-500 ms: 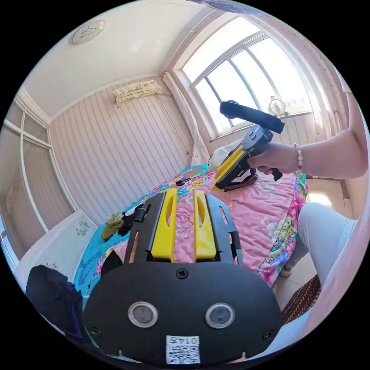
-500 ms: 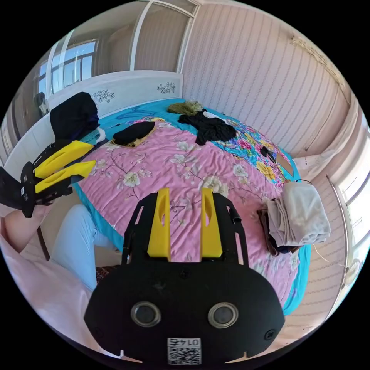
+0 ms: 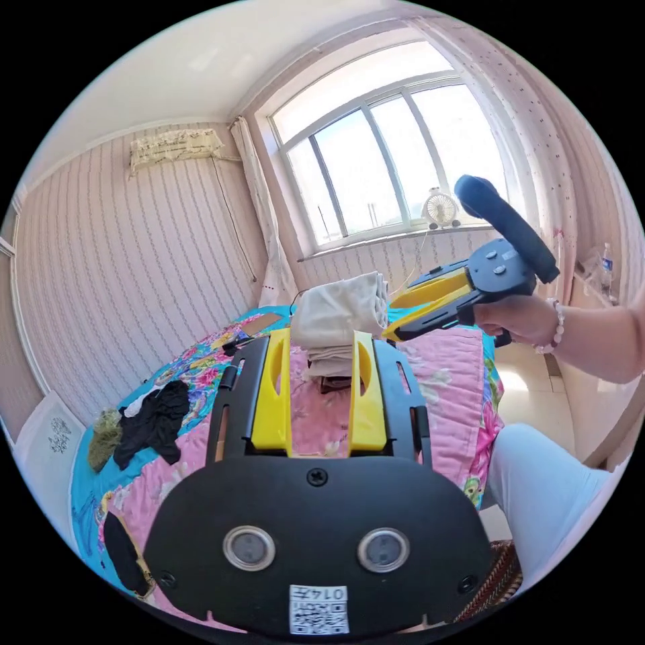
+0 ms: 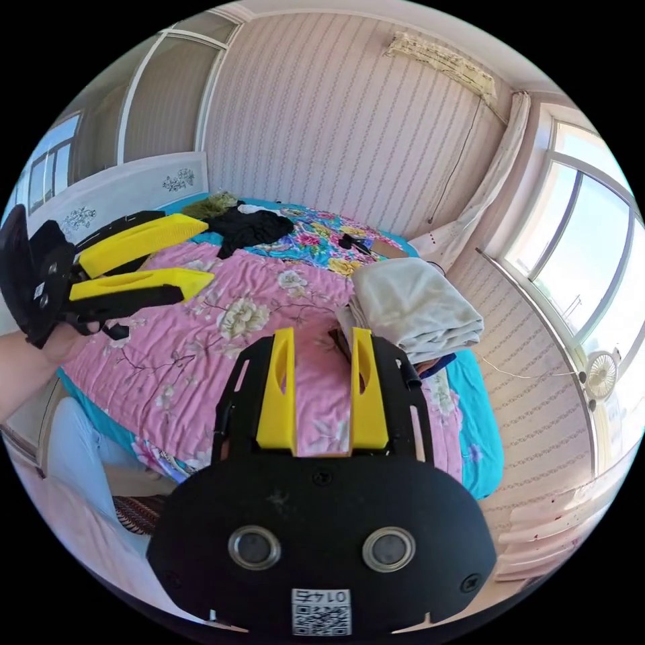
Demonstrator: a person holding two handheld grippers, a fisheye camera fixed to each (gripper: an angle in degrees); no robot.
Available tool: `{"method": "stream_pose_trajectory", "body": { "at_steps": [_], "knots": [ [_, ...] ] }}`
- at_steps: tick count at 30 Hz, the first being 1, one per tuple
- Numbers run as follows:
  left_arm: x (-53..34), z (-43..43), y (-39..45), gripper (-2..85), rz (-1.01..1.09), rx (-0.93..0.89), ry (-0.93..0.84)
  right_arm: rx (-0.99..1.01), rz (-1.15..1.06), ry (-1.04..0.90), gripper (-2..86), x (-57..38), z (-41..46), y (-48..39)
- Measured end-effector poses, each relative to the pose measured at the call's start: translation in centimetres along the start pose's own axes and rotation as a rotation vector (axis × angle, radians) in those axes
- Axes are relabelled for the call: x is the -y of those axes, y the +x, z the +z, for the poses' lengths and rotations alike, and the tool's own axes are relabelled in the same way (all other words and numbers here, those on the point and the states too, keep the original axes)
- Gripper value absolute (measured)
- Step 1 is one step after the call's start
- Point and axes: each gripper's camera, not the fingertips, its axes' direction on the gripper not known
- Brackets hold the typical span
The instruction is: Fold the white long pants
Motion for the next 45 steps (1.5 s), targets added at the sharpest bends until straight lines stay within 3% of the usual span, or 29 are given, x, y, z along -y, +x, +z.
{"method": "stream_pose_trajectory", "body": {
  "at_steps": [6, 12, 15, 22, 33, 40, 45],
  "knots": [
    [4.8, 11.4, 1.8, 15.5, 0.009, -0.128, -0.154, -0.087, 0.068, -0.094, 15.7, -2.1, 4.9, 9.5],
    [7.8, 20.1, 5.9, 16.0, 0.093, -0.179, -0.278, -0.003, 0.146, -0.212, 15.8, -4.3, 10.7, 15.3],
    [8.6, 23.3, 7.6, 15.4, 0.178, -0.119, -0.338, 0.06, 0.148, -0.215, 13.9, -4.9, 12.2, 16.6],
    [9.6, 23.8, 7.6, 12.6, 0.126, -0.135, -0.342, 0.029, 0.041, -0.202, 5.4, -5.9, 13.9, 16.8],
    [10.5, 17.6, 4.2, 6.1, -0.036, -0.14, -0.272, 0.076, 0.016, -0.071, 1.0, -5.7, 11.7, 16.9],
    [10.3, 3.3, -2.9, 4.5, -0.198, -0.006, -0.005, 0.169, -0.093, 0.187, 0.6, -0.9, 4.7, 12.8],
    [7.4, -13.5, -9.6, 0.9, -0.288, 0.278, 0.183, 0.373, -0.275, 0.411, 0.4, 5.0, -1.9, 5.5]
  ]
}}
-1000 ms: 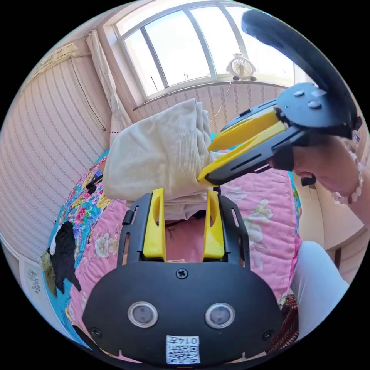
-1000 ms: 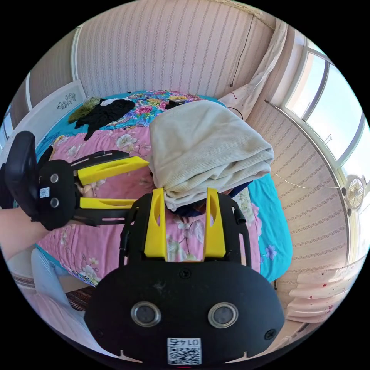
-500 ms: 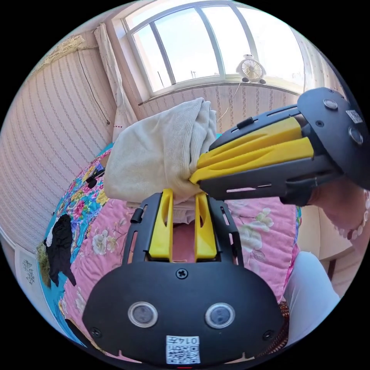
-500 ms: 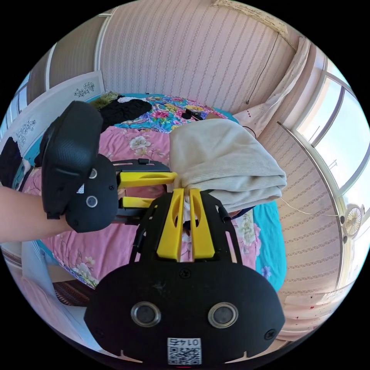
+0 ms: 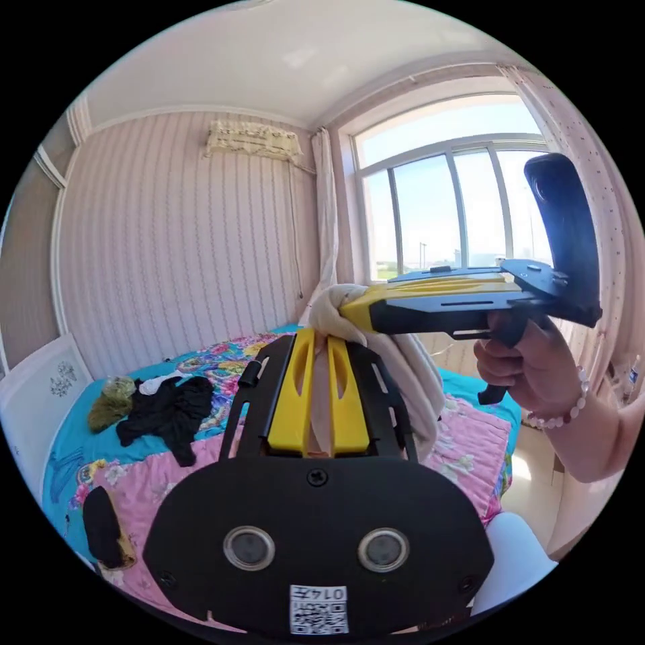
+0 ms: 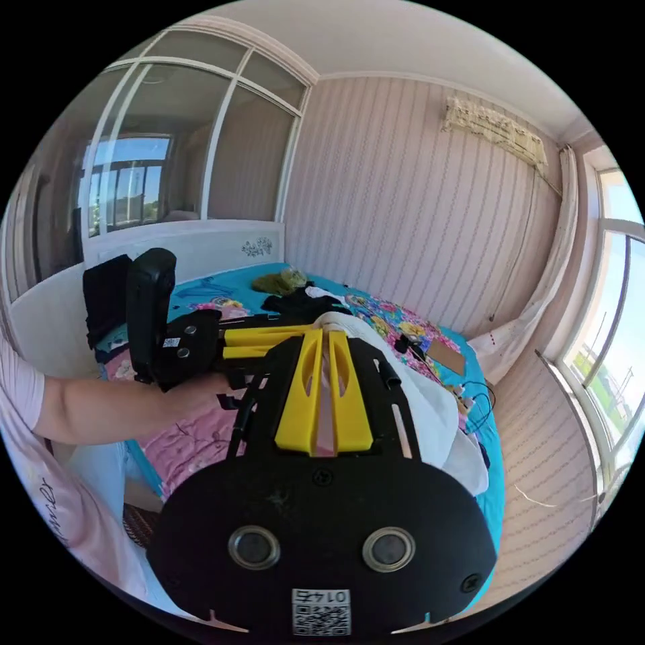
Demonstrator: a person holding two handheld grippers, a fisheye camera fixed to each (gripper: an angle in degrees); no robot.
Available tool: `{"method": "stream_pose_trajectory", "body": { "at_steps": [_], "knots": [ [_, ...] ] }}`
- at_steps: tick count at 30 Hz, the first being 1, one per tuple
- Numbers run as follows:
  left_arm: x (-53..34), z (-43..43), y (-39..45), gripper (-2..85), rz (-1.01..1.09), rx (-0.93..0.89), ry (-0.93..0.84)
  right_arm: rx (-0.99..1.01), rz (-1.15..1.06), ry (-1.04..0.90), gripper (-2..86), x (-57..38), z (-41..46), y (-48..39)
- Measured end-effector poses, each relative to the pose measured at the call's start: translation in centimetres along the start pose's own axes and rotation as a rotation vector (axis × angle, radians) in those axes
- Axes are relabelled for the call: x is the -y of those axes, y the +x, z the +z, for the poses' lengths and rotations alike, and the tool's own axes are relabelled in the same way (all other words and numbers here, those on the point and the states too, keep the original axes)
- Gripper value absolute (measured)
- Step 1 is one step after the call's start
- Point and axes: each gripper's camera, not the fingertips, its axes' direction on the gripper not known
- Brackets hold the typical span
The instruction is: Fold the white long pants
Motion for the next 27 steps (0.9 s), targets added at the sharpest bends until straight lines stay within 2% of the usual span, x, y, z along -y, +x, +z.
{"method": "stream_pose_trajectory", "body": {
  "at_steps": [3, 6, 11, 14, 17, 20, 23, 24, 25, 27],
  "knots": [
    [0.9, -7.5, -5.0, -0.6, 0.02, 0.156, 0.075, 0.103, -0.128, 0.105, 0.2, 5.6, 0.7, -5.9],
    [2.4, -12.8, -7.6, -0.9, 0.136, 0.245, 0.062, 0.119, -0.177, 0.215, 0.2, 9.8, 0.7, -10.8],
    [0.8, -14.5, -8.3, -1.0, 0.339, 0.225, -0.09, 0.311, 0.011, 0.276, 0.2, 11.3, 2.4, -12.0],
    [-4.2, -12.6, -6.7, -1.0, 0.447, 0.164, -0.217, 0.396, 0.111, 0.184, 0.3, 8.4, 5.6, -11.9],
    [-11.5, -10.2, -4.9, -0.9, 0.404, 0.013, -0.325, 0.409, 0.187, 0.033, 0.3, 3.8, 9.0, -12.9],
    [-20.0, -7.2, -2.6, -0.8, 0.31, -0.146, -0.521, 0.374, 0.236, -0.198, 0.3, -1.5, 12.6, -15.0],
    [-29.2, -4.6, 0.6, -0.7, 0.329, -0.222, -0.738, 0.346, 0.243, -0.559, 0.3, -6.8, 18.0, -18.2],
    [-30.5, -4.5, 0.9, -0.7, 0.33, -0.243, -0.749, 0.331, 0.221, -0.698, 0.2, -8.9, 20.3, -19.8],
    [-32.4, -4.6, 1.3, -0.8, 0.331, -0.266, -0.8, 0.302, 0.219, -0.766, 0.3, -10.2, 21.8, -21.1],
    [-33.3, -5.7, 0.5, -0.8, 0.301, -0.242, -0.775, 0.258, 0.193, -0.774, 0.5, -10.3, 22.5, -22.4]
  ]
}}
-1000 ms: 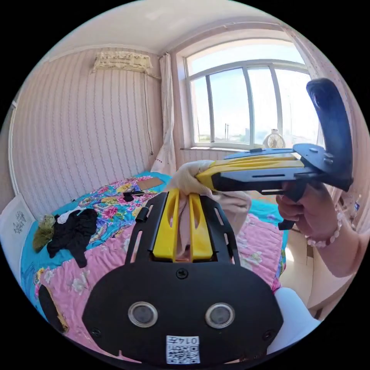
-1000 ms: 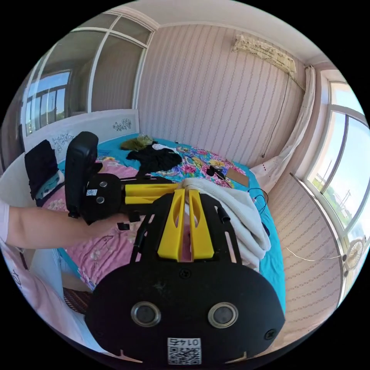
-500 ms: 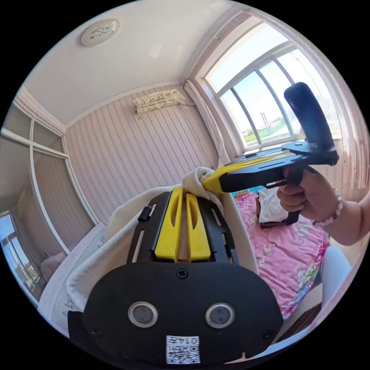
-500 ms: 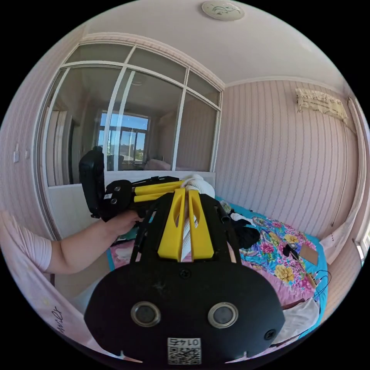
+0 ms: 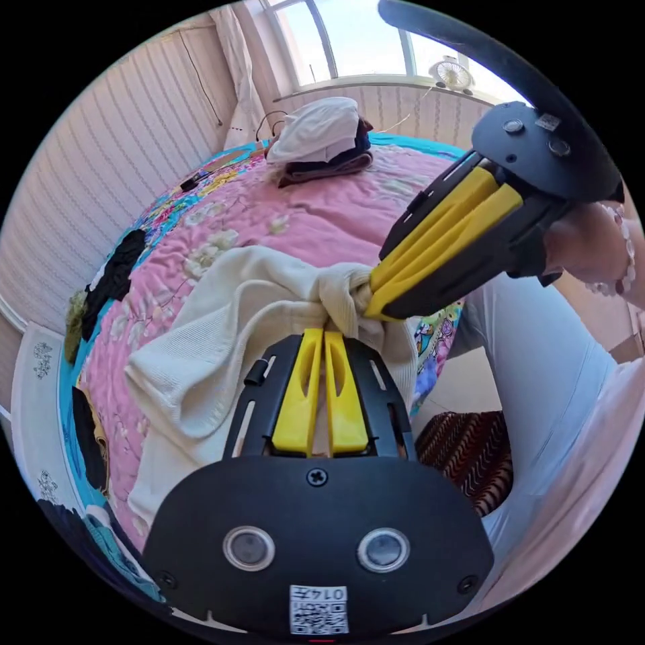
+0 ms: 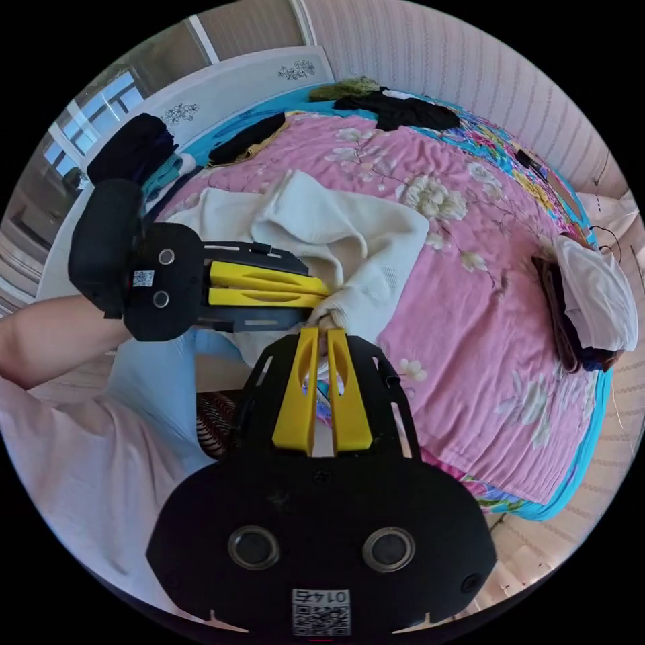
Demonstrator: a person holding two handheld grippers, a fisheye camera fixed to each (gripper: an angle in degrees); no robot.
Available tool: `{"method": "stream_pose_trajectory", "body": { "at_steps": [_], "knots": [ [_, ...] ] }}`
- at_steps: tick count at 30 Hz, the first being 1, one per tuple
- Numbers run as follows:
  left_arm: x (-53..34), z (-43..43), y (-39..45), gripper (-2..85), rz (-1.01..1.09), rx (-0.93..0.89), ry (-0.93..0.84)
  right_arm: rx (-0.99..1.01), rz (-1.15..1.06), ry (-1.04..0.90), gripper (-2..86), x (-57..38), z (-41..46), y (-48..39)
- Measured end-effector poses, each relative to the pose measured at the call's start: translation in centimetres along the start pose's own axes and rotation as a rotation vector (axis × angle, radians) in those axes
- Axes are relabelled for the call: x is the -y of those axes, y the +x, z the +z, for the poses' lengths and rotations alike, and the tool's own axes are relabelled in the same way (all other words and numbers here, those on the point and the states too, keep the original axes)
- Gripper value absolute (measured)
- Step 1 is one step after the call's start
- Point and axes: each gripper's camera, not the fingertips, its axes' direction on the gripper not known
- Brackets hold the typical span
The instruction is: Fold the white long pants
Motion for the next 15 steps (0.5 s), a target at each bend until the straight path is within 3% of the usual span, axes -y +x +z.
{"method": "stream_pose_trajectory", "body": {
  "at_steps": [8, 15],
  "knots": [
    [-7.7, -5.9, -6.6, -0.8, -0.29, -0.007, 0.101, -0.096, -0.104, -0.056, 5.0, 5.9, -0.7, -5.0],
    [-21.9, -11.7, -12.9, 2.3, -0.635, 0.212, 0.046, 0.052, -0.102, 0.016, 11.2, 9.5, -2.6, -8.4]
  ]
}}
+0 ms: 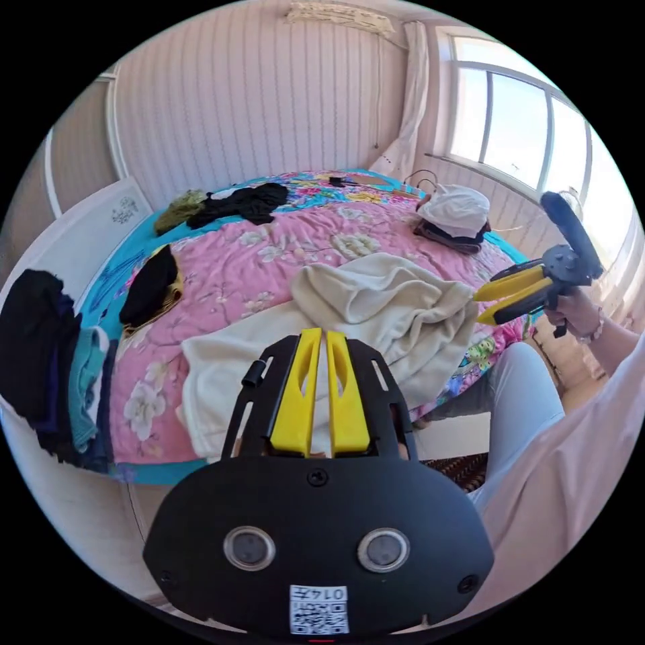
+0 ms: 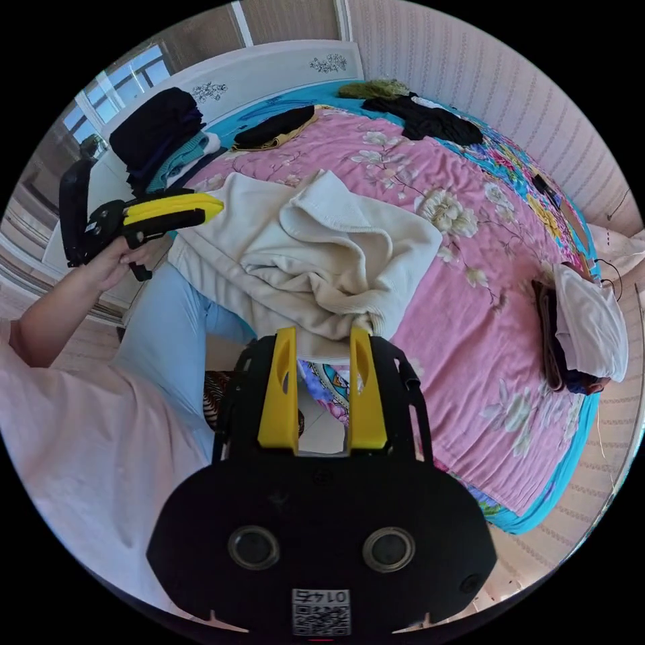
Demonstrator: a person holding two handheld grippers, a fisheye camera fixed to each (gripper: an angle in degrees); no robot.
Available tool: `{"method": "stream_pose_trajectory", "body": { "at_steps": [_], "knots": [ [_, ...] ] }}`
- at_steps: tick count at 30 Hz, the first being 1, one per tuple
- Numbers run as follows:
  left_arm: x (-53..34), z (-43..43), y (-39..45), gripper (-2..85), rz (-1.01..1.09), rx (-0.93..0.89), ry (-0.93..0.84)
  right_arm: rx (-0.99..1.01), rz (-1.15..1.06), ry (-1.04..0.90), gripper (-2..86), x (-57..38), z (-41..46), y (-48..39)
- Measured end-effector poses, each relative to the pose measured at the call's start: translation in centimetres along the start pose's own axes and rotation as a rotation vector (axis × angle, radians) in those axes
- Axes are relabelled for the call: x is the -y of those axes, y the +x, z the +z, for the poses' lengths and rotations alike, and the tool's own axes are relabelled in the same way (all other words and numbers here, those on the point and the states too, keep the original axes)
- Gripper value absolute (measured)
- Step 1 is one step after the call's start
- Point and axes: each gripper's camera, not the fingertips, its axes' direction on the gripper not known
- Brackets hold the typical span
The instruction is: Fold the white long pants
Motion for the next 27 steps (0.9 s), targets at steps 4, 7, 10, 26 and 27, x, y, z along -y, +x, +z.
{"method": "stream_pose_trajectory", "body": {
  "at_steps": [4, 7, 10, 26, 27],
  "knots": [
    [-4.3, 0.1, -7.1, 7.2, -0.169, 0.052, -0.099, -0.091, -0.079, 0.134, 11.3, 2.9, -1.9, -3.3],
    [-7.0, 0.9, -11.1, 8.6, -0.279, -0.003, -0.17, -0.058, -0.201, 0.12, 12.9, 7.2, -0.6, -6.6],
    [-9.1, 1.9, -13.2, 9.1, -0.3, -0.002, -0.181, 0.014, -0.326, 0.057, 14.9, 12.1, 2.1, -10.9],
    [-11.3, 7.6, -22.3, 14.5, -0.269, -0.115, -0.207, -0.216, -0.414, -0.105, 20.0, 25.4, 11.4, -21.4],
    [-11.4, 8.2, -22.8, 14.3, -0.277, -0.137, -0.214, -0.25, -0.403, -0.1, 22.1, 25.6, 11.4, -21.0]
  ]
}}
